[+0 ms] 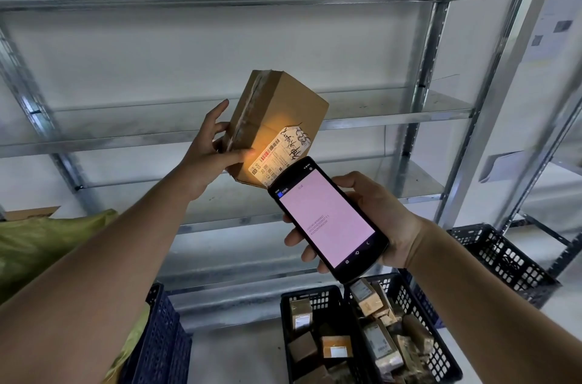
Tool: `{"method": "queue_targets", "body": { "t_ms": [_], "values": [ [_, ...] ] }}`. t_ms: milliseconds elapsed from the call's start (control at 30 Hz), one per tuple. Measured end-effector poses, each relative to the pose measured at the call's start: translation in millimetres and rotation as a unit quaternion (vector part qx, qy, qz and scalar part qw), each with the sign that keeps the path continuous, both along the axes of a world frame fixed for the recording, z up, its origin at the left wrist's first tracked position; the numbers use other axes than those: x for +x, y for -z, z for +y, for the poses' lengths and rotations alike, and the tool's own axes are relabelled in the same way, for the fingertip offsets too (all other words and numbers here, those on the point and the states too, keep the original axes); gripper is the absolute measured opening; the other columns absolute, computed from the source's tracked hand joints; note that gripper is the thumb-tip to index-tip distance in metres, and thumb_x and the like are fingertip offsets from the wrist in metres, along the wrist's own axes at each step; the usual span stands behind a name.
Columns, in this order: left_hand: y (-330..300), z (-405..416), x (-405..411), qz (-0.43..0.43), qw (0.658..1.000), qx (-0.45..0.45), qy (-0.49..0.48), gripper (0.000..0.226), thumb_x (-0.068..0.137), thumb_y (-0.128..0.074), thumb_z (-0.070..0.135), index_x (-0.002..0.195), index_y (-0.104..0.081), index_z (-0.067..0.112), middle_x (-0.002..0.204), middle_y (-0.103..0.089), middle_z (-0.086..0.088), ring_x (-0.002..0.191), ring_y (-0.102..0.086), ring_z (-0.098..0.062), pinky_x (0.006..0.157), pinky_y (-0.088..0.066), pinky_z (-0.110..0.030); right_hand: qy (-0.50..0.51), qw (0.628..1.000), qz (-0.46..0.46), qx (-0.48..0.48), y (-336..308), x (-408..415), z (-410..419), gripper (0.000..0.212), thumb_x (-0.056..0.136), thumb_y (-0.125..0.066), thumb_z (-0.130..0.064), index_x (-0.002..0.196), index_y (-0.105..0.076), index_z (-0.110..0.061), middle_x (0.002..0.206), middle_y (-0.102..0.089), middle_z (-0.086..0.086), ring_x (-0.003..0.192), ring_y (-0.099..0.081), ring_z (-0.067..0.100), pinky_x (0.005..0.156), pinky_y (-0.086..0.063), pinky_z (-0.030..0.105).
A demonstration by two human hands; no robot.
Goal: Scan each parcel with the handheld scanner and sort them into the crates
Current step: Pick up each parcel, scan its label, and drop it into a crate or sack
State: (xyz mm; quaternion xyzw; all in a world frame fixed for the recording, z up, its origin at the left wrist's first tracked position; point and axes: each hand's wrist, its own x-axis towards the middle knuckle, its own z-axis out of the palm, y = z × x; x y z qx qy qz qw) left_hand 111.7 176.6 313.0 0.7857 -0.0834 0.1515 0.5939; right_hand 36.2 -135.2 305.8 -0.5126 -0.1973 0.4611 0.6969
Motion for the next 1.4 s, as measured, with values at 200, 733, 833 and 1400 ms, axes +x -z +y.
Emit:
{"method": "queue_targets", "body": {
  "t_ms": [200,733,833,1400],
  "values": [
    [-0.2,6.6,-1.3,0.002,1.000,-0.020,-0.020,0.104,0.080,-0.088,0.008,0.158,-0.032,0.050,0.139,-0.054,0.012,0.122,-0.061,-0.010,0.065,-0.056,-0.012,-0.014,1.000,-0.018,-0.017,-6.6,-0.3,-3.1,0.073,0.103,-0.028,-0.052,0.142,-0.058,0.002,0.124,-0.068,0.029,0.095,-0.071,0.038,0.083,-0.059,0.043],
    [55.4,64.8,-62.0,0.128,0.941,-0.139,-0.279,0.062,0.095,-0.069,0.049,0.152,-0.042,0.050,0.118,-0.075,0.000,0.093,-0.074,-0.018,0.080,-0.061,-0.036,0.139,0.959,0.051,0.243,31.1,21.4,117.2,0.062,0.096,-0.038,-0.049,0.135,-0.061,-0.006,0.120,-0.065,0.027,0.096,-0.065,0.038,0.085,-0.059,0.043],
    [83.4,119.6,-101.6,0.162,0.919,-0.136,-0.332,0.069,0.086,-0.073,0.054,0.149,-0.043,0.052,0.120,-0.076,-0.003,0.106,-0.074,-0.029,0.099,-0.058,-0.054,0.111,0.968,0.066,0.215,54.0,20.1,173.3,0.063,0.096,-0.036,-0.050,0.135,-0.060,-0.007,0.123,-0.064,0.025,0.103,-0.063,0.039,0.092,-0.055,0.045],
    [219.0,461.7,-159.4,0.295,0.865,-0.137,-0.382,0.108,0.065,-0.093,0.055,0.157,-0.039,0.036,0.143,-0.058,-0.004,0.118,-0.066,-0.028,0.088,-0.059,-0.040,0.136,0.980,0.101,0.101,119.5,3.2,512.2,0.070,0.089,-0.041,-0.049,0.137,-0.061,-0.002,0.120,-0.068,0.027,0.094,-0.068,0.038,0.087,-0.054,0.045]
  ]
}}
